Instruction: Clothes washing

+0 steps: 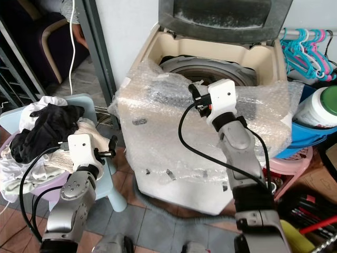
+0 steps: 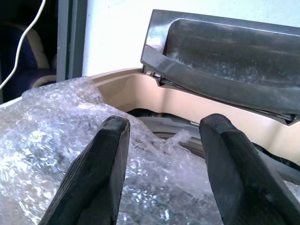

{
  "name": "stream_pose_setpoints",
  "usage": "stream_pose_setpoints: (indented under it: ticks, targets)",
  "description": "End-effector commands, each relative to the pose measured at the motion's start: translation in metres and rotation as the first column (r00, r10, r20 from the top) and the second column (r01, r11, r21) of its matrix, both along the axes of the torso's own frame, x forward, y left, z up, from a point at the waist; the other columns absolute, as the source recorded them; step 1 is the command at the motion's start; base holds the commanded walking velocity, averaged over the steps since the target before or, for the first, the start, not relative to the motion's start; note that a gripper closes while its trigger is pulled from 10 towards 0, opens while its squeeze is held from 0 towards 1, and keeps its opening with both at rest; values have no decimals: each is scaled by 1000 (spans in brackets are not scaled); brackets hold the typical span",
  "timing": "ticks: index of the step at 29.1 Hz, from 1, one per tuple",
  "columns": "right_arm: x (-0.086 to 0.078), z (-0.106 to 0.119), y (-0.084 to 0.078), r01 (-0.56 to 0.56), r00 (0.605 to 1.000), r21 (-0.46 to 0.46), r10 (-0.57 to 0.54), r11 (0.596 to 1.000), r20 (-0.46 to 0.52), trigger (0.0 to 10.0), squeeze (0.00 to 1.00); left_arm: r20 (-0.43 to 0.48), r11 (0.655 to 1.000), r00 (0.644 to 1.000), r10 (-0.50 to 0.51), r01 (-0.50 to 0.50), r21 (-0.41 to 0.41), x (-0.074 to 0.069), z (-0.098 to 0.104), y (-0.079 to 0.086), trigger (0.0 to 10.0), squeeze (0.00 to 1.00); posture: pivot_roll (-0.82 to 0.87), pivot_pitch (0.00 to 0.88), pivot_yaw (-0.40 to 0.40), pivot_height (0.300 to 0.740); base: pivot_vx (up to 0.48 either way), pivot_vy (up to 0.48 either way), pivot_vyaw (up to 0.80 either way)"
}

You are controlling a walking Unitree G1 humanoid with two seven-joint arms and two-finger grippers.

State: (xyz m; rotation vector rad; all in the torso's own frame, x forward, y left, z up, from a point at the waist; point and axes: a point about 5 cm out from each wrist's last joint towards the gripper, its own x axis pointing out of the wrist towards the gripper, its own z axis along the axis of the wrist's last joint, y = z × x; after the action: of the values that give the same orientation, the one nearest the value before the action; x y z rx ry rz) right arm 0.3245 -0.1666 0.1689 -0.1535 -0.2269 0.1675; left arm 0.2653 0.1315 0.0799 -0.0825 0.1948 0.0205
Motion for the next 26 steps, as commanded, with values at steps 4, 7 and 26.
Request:
stream_pose_setpoints:
  ticks: [4, 7, 26]
  targets:
    - [-11, 10, 1, 66, 997, -33, -65, 997, 34, 10000, 0, 37, 1000, 999, -5, 4, 12, 3, 7, -1, 10000, 0, -68, 0, 21, 740, 0, 480, 0]
    - [-18, 5, 4, 51, 999, -47, -50, 998, 15, 10000, 0, 46, 1000, 999, -3, 3, 13, 4, 9, -2, 10000, 0, -65, 0, 19, 740, 0, 480, 0]
    - [-32, -37, 16, 59, 968, 33, -49, 998, -246, 10000, 0, 96, 1000, 995, 0, -2, 21, 3, 13, 0, 10000, 0, -50, 0, 12, 740, 0, 396, 42]
